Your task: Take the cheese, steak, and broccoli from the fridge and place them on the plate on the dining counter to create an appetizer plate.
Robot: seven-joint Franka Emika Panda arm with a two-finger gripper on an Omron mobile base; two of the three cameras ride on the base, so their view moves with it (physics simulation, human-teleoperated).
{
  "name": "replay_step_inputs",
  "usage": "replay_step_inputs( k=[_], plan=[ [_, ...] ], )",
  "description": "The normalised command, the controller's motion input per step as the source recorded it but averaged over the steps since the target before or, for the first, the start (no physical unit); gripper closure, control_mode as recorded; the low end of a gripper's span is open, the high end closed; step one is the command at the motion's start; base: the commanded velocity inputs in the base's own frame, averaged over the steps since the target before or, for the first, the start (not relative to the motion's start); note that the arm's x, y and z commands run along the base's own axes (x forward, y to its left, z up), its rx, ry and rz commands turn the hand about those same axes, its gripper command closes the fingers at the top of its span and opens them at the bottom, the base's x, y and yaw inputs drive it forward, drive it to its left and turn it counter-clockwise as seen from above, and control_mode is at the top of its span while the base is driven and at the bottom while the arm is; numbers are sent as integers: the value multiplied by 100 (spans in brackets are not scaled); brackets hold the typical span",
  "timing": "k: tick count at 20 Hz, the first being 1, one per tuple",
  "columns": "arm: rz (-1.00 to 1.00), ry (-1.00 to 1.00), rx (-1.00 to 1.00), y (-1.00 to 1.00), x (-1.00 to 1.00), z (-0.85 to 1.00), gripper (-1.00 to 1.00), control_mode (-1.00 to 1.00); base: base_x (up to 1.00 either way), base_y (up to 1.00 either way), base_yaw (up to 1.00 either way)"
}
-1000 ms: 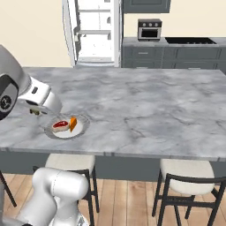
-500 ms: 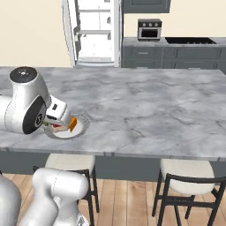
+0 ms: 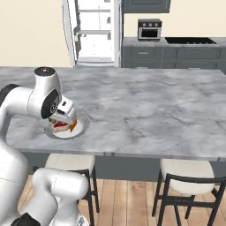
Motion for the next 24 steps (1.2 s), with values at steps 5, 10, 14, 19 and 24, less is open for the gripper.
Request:
replay_step_inputs(
  k=[5,10,14,19,24],
  plan=[
    [0,4,0,7,75,-60,100,-100,0,0,0],
    [0,0,0,12,63,-50,100,-100,0,0,0],
    [0,0,0,20,61,-48,100,-100,0,0,0],
    [0,0,0,18,59,-43,100,-100,0,0,0],
    [0,0,0,1,57,-40,100,-100,0,0,0]
  ],
)
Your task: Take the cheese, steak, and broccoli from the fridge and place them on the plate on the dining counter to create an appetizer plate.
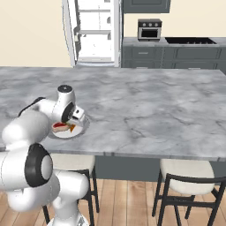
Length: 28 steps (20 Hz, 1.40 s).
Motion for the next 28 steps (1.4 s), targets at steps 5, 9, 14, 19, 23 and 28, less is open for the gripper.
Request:
replay_step_inputs(
  k=[5,9,14,19,23,28],
  plan=[
    [0,0,0,7,50,-46,100,-100,0,0,0],
    [0,0,0,16,44,-45,100,-100,0,0,0],
    [0,0,0,12,50,-48,100,-100,0,0,0],
    [0,0,0,12,51,-49,-100,-100,0,0,0],
    [-1,0,0,6,32,-17,-100,-100,0,0,0],
    [-5,0,0,0,-2,32,-100,-100,0,0,0]
  ],
)
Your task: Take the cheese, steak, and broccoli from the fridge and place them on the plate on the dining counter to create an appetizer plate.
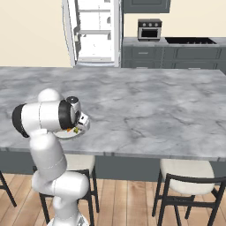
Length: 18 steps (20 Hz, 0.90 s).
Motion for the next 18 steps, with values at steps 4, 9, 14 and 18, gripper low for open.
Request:
replay_step_inputs(
  k=[4,9,14,18],
  plan=[
    [-3,-9,0,0,-44,95,-100,-100,0,0,0],
    [-4,-17,0,-5,-75,89,-100,-100,0,0,0],
    [-1,-27,0,-18,-94,83,-100,-100,0,0,0],
    [0,-25,0,-19,-89,92,-100,-100,0,0,0]
  ],
)
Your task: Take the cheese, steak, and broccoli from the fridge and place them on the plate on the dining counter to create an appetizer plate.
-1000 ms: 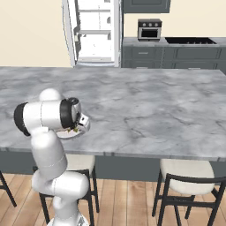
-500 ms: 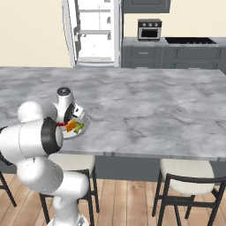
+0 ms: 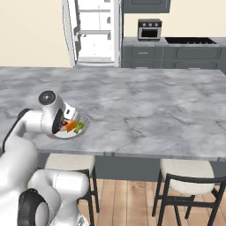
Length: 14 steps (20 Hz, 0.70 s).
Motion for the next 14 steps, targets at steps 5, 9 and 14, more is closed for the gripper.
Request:
replay_step_inputs(
  k=[5,9,14],
  plan=[
    [0,-21,0,-9,-84,82,-100,-100,0,0,0],
    [0,-16,0,-3,-62,73,-100,-100,0,0,0],
    [0,-6,-1,3,-49,60,-100,-100,0,0,0]
  ],
)
